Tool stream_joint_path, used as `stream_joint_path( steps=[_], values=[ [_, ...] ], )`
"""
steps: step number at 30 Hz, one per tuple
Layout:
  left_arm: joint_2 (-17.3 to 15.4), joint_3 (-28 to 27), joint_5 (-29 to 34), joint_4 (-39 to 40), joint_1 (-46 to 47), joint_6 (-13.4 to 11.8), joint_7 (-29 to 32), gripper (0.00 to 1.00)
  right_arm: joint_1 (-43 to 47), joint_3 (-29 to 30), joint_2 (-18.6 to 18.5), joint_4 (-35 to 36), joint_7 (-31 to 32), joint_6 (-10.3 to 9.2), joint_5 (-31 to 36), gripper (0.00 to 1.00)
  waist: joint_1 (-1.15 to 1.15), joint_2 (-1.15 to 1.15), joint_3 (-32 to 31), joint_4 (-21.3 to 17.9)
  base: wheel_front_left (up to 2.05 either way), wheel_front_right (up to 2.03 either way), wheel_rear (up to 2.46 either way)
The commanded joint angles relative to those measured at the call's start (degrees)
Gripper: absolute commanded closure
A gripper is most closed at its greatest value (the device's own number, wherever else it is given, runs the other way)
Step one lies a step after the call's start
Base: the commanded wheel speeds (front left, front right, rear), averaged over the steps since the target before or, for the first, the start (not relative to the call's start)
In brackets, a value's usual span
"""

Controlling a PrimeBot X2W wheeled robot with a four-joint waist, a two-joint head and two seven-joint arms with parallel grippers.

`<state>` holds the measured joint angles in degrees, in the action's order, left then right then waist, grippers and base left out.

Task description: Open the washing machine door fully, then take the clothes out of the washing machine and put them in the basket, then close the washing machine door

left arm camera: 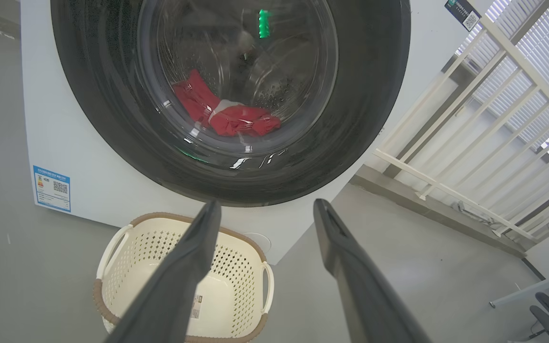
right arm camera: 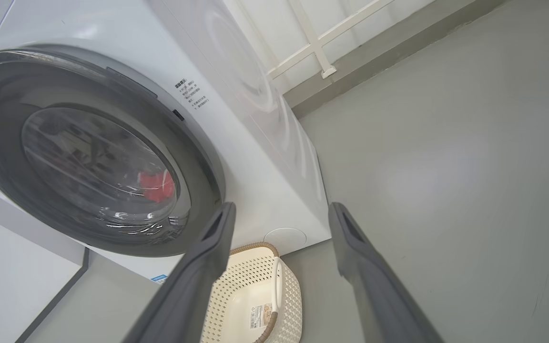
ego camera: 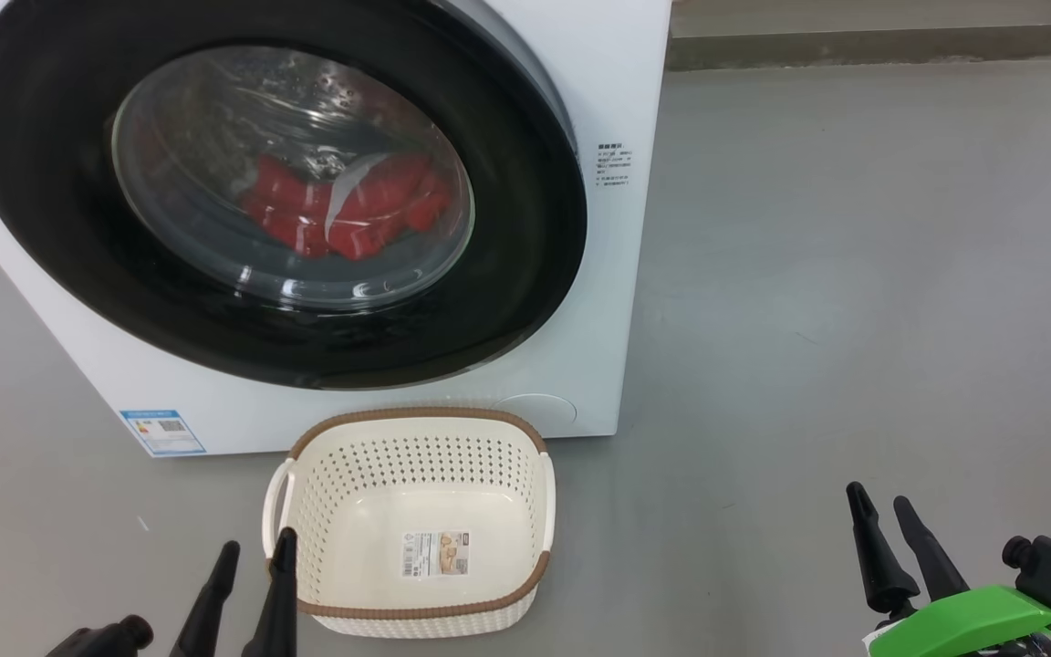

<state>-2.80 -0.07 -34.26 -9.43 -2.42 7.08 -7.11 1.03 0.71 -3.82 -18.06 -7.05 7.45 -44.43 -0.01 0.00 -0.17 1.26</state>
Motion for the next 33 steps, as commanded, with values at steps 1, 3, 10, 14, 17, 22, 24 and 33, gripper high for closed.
stream_joint_path(
  steps=[1,3,10,14,17,22,24,33],
  values=[
    [-0.9,-1.1,2.9,2.2,1.0,0.3,-1.0,0.00,-0.5,-1.3,-1.2,1.8,-1.0,0.02,2.5,0.00,0.00,0.00,0.0,0.0,0.00,0.00,0.00],
    [-1.0,-1.0,4.3,2.3,0.9,0.3,-1.3,0.00,-0.5,-1.4,-1.3,1.9,-1.4,0.02,3.7,0.00,0.00,0.00,0.1,0.0,0.00,0.00,0.00],
    [-1.0,-0.9,8.3,2.6,0.6,0.3,-2.3,0.00,-0.1,-1.5,-1.4,2.1,-2.4,0.03,7.3,0.00,0.00,0.00,0.1,0.0,0.00,0.00,0.00],
    [-1.0,-0.9,10.9,2.8,0.5,0.3,-3.0,0.00,0.1,-1.4,-1.4,2.2,-3.1,0.03,9.7,0.00,0.00,0.00,0.1,-0.1,0.00,0.00,0.00],
    [-1.0,-0.8,12.9,2.9,0.4,0.3,-3.5,0.00,0.3,-1.3,-1.4,2.2,-3.6,0.03,11.5,0.00,0.00,0.00,0.1,-0.1,0.00,0.00,0.00],
    [-1.1,-0.7,15.9,2.9,0.3,0.3,-4.3,0.00,0.7,-1.2,-1.3,2.3,-4.4,0.03,14.4,0.00,0.00,0.00,0.1,0.0,0.00,0.00,0.00],
    [-1.1,-0.7,17.1,2.9,0.2,0.3,-4.7,0.00,0.9,-1.2,-1.3,2.3,-4.7,0.03,15.5,0.00,0.00,0.00,0.1,0.0,0.00,0.00,0.00],
    [-1.3,-0.7,22.6,2.5,-0.2,0.4,-6.2,0.00,1.8,-0.2,-1.1,3.1,-6.3,0.03,20.8,0.00,0.00,0.00,-0.1,-0.1,0.00,0.00,0.00]
  ],
)
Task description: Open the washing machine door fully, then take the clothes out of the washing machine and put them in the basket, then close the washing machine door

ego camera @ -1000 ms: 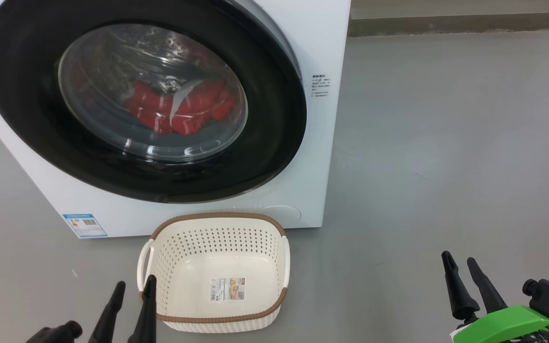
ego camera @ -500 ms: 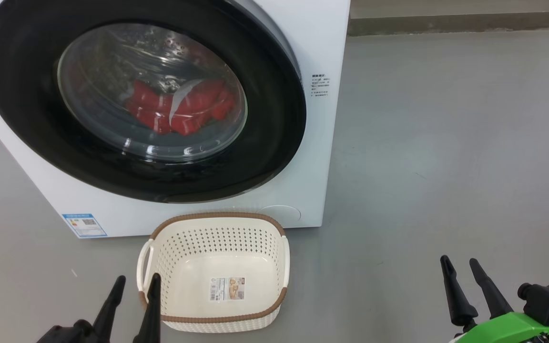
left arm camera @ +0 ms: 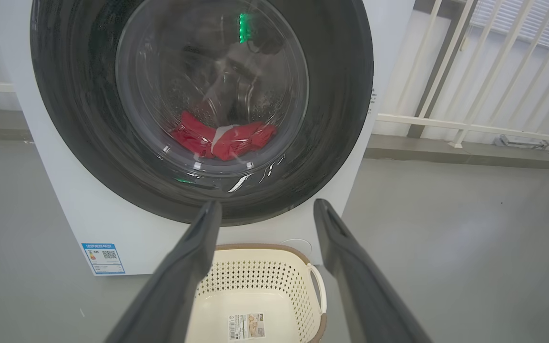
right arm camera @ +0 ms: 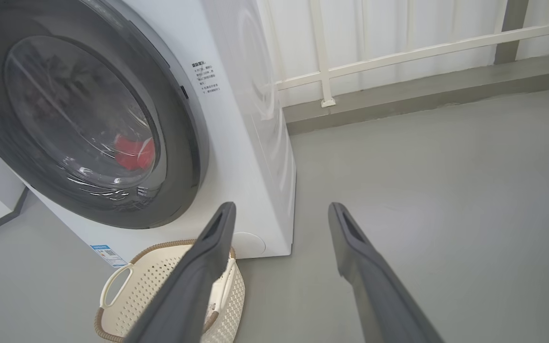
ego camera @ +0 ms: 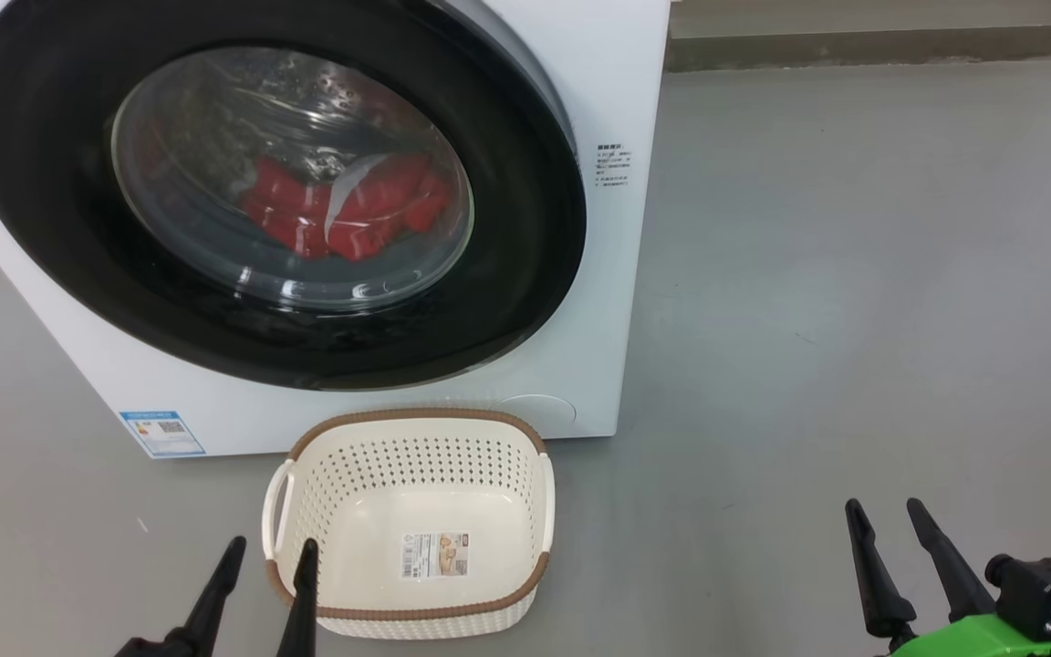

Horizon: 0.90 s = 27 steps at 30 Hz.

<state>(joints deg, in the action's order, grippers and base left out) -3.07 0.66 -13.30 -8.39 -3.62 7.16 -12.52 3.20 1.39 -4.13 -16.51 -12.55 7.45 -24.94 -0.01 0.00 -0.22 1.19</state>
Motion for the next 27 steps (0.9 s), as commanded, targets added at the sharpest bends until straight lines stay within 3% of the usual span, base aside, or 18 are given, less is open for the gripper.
stream_joint_path(
  steps=[1,10,27],
  values=[
    [-1.0,-1.4,2.3,1.3,1.0,0.3,-0.9,0.00,-0.3,-0.7,-0.7,1.6,-0.9,0.03,1.8,0.00,0.00,0.00,-0.1,0.0,0.00,0.00,0.00],
    [-1.1,-1.6,5.6,0.8,0.8,0.3,-2.5,0.00,0.8,0.6,-0.2,2.4,-2.4,0.03,6.5,0.00,0.00,0.00,-0.1,0.1,0.00,0.00,0.00],
    [-1.7,-1.5,3.3,-0.6,1.2,0.3,-2.5,0.00,0.9,1.1,0.5,2.8,-2.4,0.03,6.0,0.00,0.00,0.00,0.1,0.2,0.00,0.00,0.00]
  ],
)
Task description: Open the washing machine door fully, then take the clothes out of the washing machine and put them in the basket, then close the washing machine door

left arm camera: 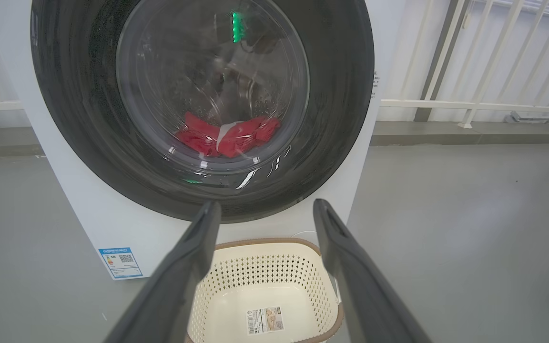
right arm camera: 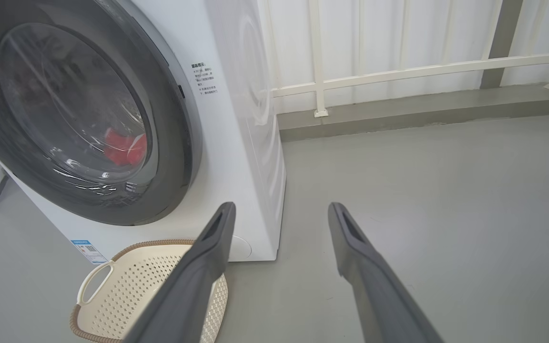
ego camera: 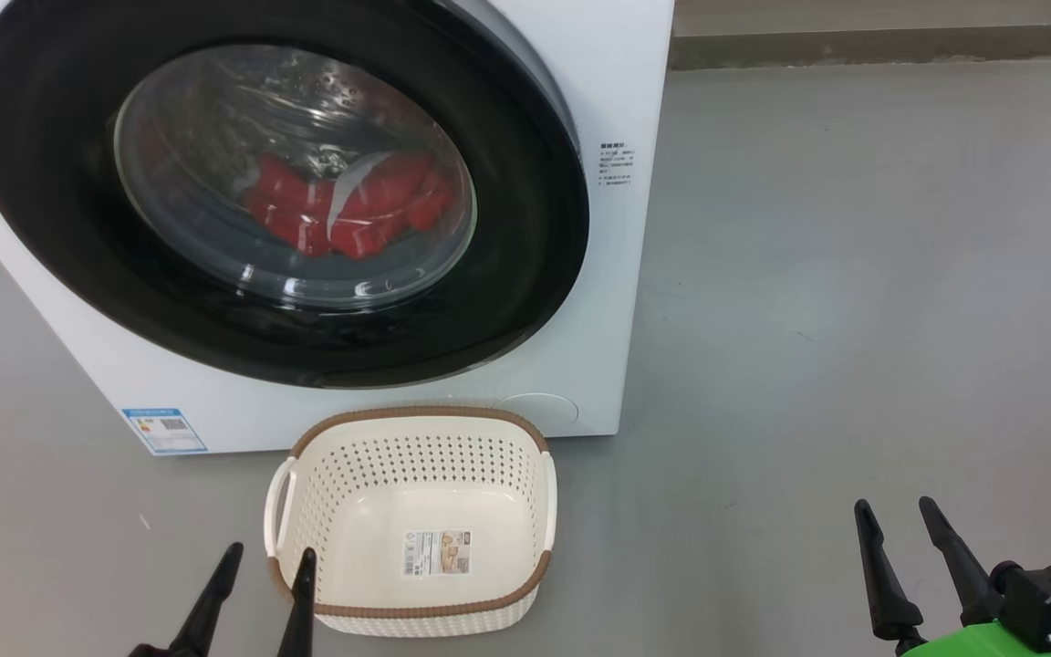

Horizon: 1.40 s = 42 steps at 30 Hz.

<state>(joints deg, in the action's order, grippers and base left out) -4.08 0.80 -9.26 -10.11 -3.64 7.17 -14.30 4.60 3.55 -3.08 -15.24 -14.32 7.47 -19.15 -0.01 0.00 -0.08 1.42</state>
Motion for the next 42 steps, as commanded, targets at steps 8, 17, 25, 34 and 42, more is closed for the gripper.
stream_joint_path(
  steps=[8,17,25,34,42],
  values=[
    [-0.7,-1.5,-0.8,1.3,1.4,0.3,-0.7,0.00,-1.1,-1.4,-0.3,1.9,-0.7,0.02,-0.3,0.58,0.00,0.00,0.2,0.1,0.00,0.00,0.00],
    [-0.5,-1.0,-1.0,1.4,1.8,0.3,-0.7,0.00,-5.7,-4.0,-0.2,2.6,-0.7,0.02,-5.0,1.00,0.00,0.00,1.1,0.2,0.00,0.00,0.00],
    [-0.3,0.0,-1.4,1.7,3.2,0.3,-0.7,0.00,-16.7,-7.8,-0.8,1.5,-0.7,0.02,-12.2,1.00,0.00,0.00,3.6,0.9,0.00,0.00,0.00],
    [-1.0,1.6,-2.3,1.6,6.2,0.3,-0.7,0.00,-31.0,-10.8,-4.6,-1.3,-0.7,0.02,-21.0,1.00,0.00,0.00,7.1,3.2,0.00,0.00,0.00],
    [-1.2,2.5,-2.9,1.1,7.2,0.3,-0.7,0.00,-41.6,-14.3,-7.6,-4.9,0.7,0.02,-29.6,1.00,0.00,0.00,8.7,5.2,0.00,0.00,0.00]
  ],
)
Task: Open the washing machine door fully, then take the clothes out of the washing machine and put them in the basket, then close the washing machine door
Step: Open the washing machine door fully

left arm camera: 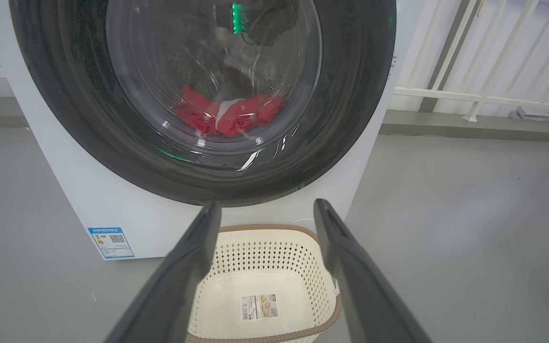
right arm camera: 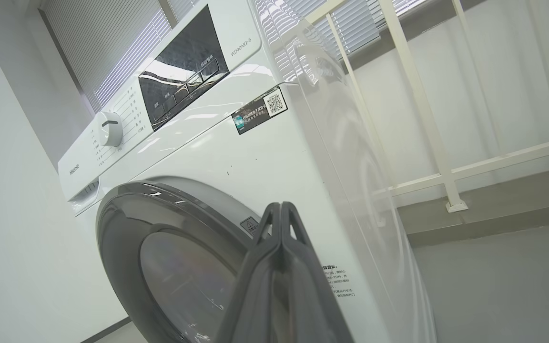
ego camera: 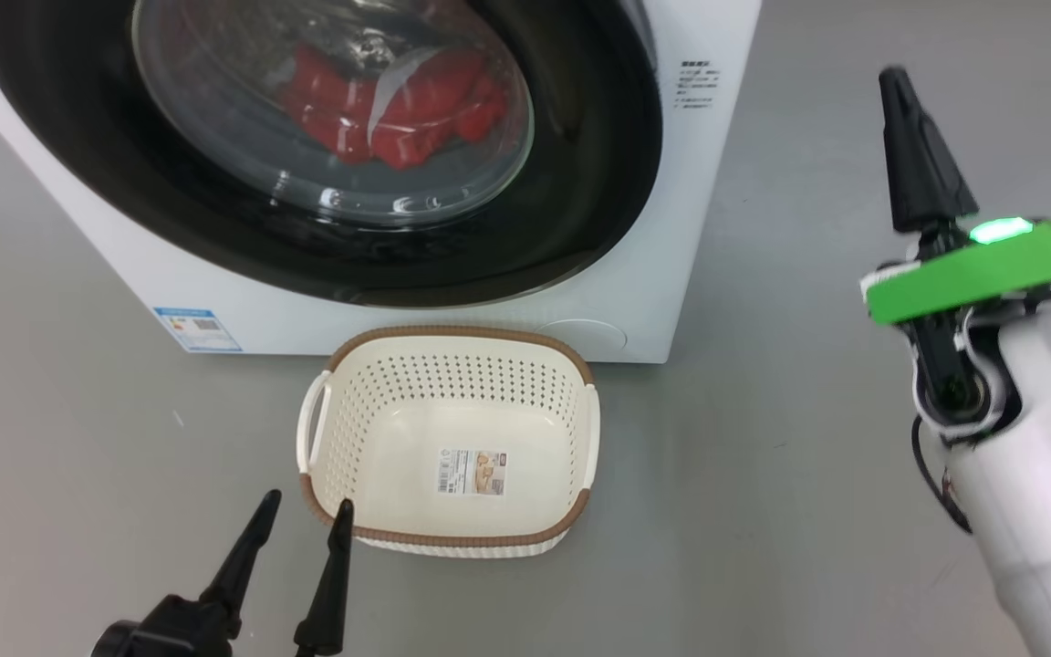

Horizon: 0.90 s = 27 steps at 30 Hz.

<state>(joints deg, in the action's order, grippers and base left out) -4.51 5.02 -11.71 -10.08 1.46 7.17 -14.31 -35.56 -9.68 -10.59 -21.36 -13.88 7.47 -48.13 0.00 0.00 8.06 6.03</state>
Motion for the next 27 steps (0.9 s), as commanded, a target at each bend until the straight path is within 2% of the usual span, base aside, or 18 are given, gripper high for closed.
stream_joint_path(
  steps=[1,6,13,18,27],
  values=[
    [-0.9,-1.5,-0.5,1.1,2.3,0.3,-0.7,0.00,-2.6,-1.4,-0.4,1.0,0.7,0.02,-1.9,1.00,0.00,0.00,0.8,0.9,0.00,0.00,0.00],
    [-1.2,-0.7,-0.9,1.0,3.5,0.3,-0.7,0.00,-8.3,-3.0,-2.2,-0.7,5.4,0.02,-10.5,1.00,0.00,0.00,2.3,2.3,0.00,0.00,0.00],
    [-1.5,0.4,-1.1,1.0,4.7,0.3,-0.7,0.00,-15.5,-3.5,-4.6,-2.8,16.9,0.02,-25.7,1.00,0.00,0.00,4.5,4.1,0.00,0.00,0.00],
    [-1.7,1.4,-1.5,1.1,5.5,0.3,-0.7,0.00,-20.0,-2.9,-5.9,-6.2,26.0,0.02,-34.1,1.00,0.00,0.00,6.2,5.2,0.00,0.00,0.00],
    [-1.7,2.0,-2.3,1.2,7.3,0.3,-0.7,0.00,-27.6,-3.6,-6.7,-14.0,41.3,0.02,-41.9,1.00,0.00,0.00,9.5,6.4,0.00,0.00,0.00]
  ],
)
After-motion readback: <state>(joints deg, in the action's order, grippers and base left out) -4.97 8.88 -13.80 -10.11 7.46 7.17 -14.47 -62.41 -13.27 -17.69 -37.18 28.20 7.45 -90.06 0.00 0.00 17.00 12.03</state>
